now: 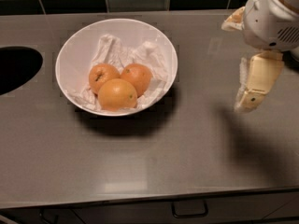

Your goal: Pick orange from white bowl

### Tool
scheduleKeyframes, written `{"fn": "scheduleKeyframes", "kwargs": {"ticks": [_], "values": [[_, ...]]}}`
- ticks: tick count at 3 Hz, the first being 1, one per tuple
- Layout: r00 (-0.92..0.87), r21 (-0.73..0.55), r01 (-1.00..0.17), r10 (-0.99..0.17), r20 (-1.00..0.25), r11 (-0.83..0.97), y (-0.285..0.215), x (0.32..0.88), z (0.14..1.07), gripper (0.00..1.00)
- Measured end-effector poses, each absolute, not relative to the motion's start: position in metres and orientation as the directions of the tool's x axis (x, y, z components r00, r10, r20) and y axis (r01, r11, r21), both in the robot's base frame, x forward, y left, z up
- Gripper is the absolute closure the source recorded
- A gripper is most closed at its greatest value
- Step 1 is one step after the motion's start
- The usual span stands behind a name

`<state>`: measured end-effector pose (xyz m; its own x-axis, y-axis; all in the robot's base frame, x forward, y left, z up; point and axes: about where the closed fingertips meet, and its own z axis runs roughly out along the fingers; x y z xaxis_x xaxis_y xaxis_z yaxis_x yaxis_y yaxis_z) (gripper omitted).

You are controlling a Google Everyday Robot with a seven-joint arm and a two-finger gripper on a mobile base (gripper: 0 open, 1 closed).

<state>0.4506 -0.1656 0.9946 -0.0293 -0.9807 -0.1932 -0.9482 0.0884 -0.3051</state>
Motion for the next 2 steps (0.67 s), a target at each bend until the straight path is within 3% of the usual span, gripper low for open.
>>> {"fn": "scheduleKeyframes", "kwargs": {"ticks": [2], "values": [[0.304, -0.364, -0.901, -0.942, -0.144, -0.236, -0.106, 0.455, 1.002, 0.00]]}}
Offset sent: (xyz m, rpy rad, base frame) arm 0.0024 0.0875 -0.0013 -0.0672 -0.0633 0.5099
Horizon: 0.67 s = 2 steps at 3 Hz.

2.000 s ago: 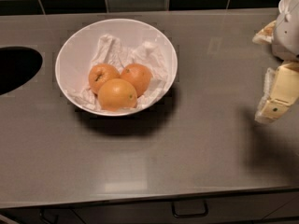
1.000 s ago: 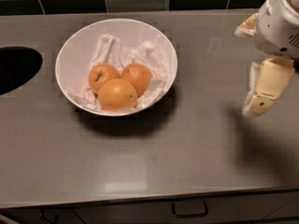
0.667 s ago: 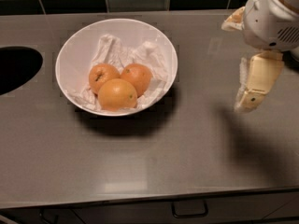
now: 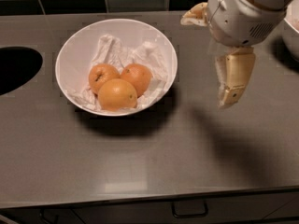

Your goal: Pick orange from white bowl

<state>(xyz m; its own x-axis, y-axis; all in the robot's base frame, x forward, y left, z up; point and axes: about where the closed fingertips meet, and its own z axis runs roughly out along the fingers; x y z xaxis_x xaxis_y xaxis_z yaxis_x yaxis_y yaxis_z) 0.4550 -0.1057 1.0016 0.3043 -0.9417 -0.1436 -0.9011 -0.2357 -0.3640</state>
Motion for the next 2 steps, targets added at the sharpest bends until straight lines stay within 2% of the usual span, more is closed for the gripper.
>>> {"fn": "scheduleKeyframes", "kwargs": {"ticks": [2], "values": [[0.341, -0.399, -0.876, -0.933, -0.112, -0.272, -0.0963, 0.4553, 1.0093, 0.00]]}}
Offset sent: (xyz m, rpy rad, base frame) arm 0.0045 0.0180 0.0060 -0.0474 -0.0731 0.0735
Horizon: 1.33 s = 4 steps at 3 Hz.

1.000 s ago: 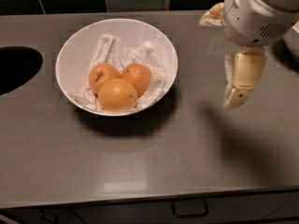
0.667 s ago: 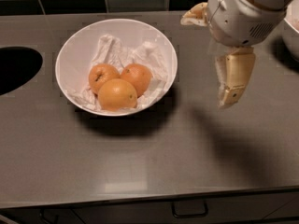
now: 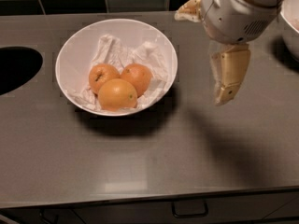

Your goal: Pick orange from white bowl

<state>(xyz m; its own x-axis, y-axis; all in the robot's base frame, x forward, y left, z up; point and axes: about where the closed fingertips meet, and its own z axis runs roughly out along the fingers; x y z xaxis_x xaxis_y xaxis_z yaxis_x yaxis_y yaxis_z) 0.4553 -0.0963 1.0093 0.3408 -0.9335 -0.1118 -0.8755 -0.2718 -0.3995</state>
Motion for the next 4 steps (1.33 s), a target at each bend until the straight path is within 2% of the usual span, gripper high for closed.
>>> {"fn": "scheduleKeyframes", "kwargs": {"ticks": [1, 2, 4], "values": [[0.418, -0.438, -0.826, -0.906, -0.057, -0.354, -0.079, 0.457, 1.017, 0.00], [0.589, -0.432, -0.711, -0.806, 0.065, -0.555, -0.038, 0.447, 1.029, 0.00], [0.610, -0.429, -0.688, -0.787, 0.098, -0.586, -0.029, 0.447, 1.037, 0.00]]}}
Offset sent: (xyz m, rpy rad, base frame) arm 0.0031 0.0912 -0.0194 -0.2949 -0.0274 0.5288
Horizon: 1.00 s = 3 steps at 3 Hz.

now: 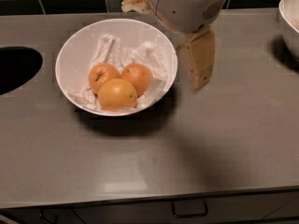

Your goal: Pick orange from white bowl

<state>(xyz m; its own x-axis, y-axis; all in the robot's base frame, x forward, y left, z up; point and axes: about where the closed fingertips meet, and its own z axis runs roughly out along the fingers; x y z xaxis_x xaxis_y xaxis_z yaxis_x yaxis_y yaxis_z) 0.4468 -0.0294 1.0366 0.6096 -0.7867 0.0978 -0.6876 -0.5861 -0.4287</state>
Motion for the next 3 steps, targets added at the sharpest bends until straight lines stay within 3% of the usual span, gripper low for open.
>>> {"fn": "scheduleKeyframes", "kwargs": {"ticks": [3], "values": [[0.714, -0.348, -0.618, -0.688, 0.125, -0.705, 0.003, 0.458, 1.024, 0.00]]}}
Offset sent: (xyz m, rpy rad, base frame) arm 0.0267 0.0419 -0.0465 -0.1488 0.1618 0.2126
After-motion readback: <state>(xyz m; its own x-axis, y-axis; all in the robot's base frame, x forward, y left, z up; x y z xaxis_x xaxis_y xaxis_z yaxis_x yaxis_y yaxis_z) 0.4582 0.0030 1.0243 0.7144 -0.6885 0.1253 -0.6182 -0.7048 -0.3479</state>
